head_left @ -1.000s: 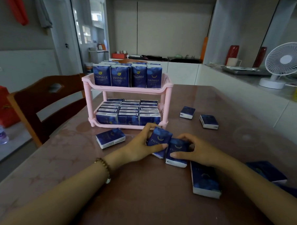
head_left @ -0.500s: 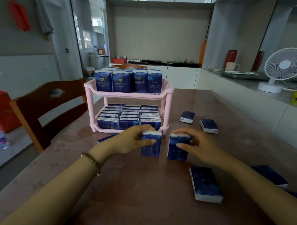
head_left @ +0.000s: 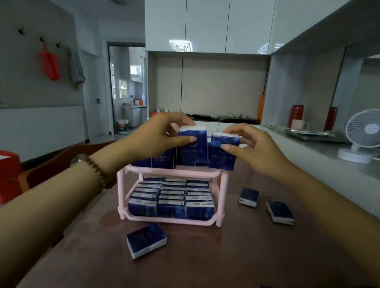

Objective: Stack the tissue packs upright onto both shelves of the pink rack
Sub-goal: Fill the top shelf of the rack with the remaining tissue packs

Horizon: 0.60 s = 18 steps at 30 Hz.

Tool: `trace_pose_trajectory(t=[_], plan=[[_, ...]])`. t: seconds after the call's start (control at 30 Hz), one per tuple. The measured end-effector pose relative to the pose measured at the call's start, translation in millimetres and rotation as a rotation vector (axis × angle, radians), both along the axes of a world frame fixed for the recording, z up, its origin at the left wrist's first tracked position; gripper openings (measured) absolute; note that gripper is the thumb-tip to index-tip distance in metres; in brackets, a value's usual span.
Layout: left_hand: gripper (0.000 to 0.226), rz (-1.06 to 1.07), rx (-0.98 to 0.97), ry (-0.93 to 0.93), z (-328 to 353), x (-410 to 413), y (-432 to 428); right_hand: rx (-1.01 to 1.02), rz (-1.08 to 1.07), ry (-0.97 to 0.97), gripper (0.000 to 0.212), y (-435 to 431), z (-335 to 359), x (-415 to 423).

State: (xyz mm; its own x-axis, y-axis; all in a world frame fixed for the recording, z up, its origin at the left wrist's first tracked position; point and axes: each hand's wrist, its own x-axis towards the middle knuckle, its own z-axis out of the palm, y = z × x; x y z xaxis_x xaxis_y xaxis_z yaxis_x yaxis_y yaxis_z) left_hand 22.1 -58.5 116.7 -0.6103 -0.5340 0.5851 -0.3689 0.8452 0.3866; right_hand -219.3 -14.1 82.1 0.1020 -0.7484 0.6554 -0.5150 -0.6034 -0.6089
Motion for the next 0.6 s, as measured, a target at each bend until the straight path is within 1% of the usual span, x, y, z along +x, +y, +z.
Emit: trace_pose_trajectory(t=[0.13, 0.3, 0.4, 0.5, 0.6], plan=[[0.018, 0.071, 0.043, 0.015, 13.6, -3.6, -34.3, -0.002, -0.066, 0.000, 0.026, -36.5, 9.0, -1.3], [0.025, 0.143, 0.029, -0.021, 9.0, -12.4, -68.4, -0.001, -0.177, 0.079, 0.029, -70.2, 2.1, -6.0], [0.019, 0.168, 0.049, -0.048, 5.8, -18.3, -79.4, 0.022, -0.215, 0.123, 0.030, -82.0, -3.8, -7.5], [0.022, 0.180, 0.089, -0.110, 2.6, -23.8, -86.1, 0.040, -0.235, 0.141, 0.028, -89.7, -7.8, -7.9], [0.017, 0.185, 0.105, -0.149, -0.7, -26.7, -90.5, 0.063, -0.229, 0.158, 0.027, -95.8, -10.1, -7.9]])
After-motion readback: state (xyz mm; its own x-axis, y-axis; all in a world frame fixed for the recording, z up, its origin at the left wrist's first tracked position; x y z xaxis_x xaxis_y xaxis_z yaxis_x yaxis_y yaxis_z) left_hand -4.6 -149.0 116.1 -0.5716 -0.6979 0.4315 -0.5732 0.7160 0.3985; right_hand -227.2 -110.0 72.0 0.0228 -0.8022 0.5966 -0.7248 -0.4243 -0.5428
